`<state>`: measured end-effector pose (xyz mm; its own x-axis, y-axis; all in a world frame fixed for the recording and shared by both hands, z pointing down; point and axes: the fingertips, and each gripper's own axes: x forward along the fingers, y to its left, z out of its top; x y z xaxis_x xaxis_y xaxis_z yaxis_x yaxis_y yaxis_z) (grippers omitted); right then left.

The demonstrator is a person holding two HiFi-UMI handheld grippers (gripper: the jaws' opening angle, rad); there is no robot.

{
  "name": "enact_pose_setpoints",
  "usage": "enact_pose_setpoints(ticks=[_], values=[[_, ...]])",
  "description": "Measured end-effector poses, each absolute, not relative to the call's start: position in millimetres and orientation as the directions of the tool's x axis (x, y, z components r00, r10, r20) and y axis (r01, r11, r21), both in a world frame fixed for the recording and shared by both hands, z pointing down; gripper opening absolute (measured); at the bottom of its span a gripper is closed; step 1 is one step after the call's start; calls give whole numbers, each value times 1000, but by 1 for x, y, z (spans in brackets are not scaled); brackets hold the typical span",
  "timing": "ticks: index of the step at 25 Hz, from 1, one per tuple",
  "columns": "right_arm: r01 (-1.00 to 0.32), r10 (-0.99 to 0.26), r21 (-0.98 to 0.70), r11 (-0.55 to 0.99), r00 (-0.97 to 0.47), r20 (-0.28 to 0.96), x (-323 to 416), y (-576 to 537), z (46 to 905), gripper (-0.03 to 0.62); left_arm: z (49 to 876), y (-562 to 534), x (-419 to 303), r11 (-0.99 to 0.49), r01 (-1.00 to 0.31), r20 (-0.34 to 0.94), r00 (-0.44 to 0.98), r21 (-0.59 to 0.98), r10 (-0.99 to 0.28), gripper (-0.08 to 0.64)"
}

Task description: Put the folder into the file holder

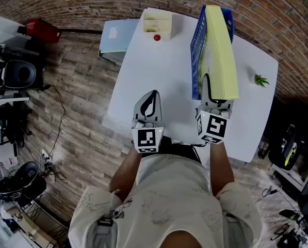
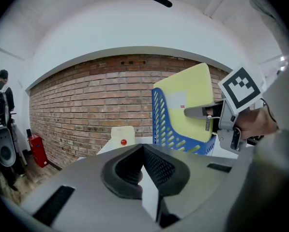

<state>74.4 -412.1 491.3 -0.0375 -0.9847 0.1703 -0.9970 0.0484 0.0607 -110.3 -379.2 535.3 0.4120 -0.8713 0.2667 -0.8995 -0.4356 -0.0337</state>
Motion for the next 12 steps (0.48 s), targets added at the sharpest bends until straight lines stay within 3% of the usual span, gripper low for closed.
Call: enact_pose_setpoints(ticks=[12], values=[[-994, -987, 101, 47, -31, 159, 71, -412, 487, 253, 528, -376, -114, -429, -902, 254, 405, -43, -878, 8]])
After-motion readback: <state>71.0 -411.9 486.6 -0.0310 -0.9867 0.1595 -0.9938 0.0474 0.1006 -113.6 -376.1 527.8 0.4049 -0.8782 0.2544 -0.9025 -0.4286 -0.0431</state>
